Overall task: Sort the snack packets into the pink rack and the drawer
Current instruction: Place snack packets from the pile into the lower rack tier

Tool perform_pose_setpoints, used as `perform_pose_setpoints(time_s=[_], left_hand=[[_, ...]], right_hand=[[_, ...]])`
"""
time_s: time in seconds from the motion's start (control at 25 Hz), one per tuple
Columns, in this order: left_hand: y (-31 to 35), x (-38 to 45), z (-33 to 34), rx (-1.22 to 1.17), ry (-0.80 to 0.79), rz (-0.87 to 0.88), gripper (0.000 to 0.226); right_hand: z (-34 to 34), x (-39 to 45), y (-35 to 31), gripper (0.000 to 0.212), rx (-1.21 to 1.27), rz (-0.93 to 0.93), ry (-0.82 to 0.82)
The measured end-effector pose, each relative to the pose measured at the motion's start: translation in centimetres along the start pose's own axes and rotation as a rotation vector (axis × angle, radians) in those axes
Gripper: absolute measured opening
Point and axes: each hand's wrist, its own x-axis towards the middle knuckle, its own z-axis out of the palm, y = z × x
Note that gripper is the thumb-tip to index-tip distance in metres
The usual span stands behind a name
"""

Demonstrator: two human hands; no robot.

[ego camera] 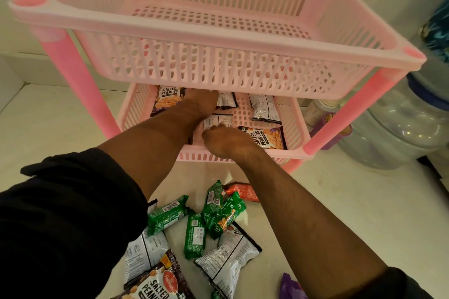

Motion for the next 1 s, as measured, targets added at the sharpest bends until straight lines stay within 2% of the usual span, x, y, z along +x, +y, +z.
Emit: perform_pose_setpoints(time_s=[0.08, 0.2, 0.28, 0.44, 0.52, 0.6, 0.68, 0.76, 0.92, 1.0], left_hand=[[-0.4, -0.9, -0.9, -0.026, -0.03, -0.019, 0.038], [-1.4, -2.7, -2.0, -0.201, 0.012, -0.096, 0.036], [-1.7, -4.6, -2.6, -0.208, 0.043, -0.091, 0.044], [-0.9, -9.7, -3.3, -0.241, 0.054, -0.073, 0.076], [0.2, -12.6, -3.7, -0.274, 0.08, -0.064, 0.08], [1.2, -15.6, -3.8, -0.341, 0.13, -0.034, 0.074], [1.8, -18.8, -3.6, -0.399, 0.224, 0.01, 0.06], [2.1, -21.8, -2.6, -0.459, 0.282, 0.031, 0.049], [2.1, -26.8, 0.6, -0.468, 0.29, -0.001, 0.041], [1.7, -28.8, 2.2, -0.455, 0.266, -0.069, 0.042]], right_hand=[[-0.2, -0.5, 0.1, 0.036, 0.075, 0.028, 0.083], [-0.6, -2.2, 1.0, 0.046, 0.273, 0.102, 0.271], [-0.5, -3.8, 2.0, 0.041, 0.301, 0.097, 0.408], [0.8, -7.7, 3.5, 0.029, 0.314, 0.022, 0.662], [1.7, -9.2, 3.7, 0.024, 0.286, -0.007, 0.739], [2.6, -10.6, 3.8, 0.024, 0.29, -0.016, 0.778], [4.0, -11.8, 3.9, 0.023, 0.296, 0.002, 0.789], [6.0, -12.8, 4.0, 0.023, 0.309, 0.036, 0.723], [11.1, -14.3, 3.9, 0.041, 0.257, 0.04, 0.436], [13.9, -14.6, 3.6, 0.06, 0.171, 0.064, 0.308]])
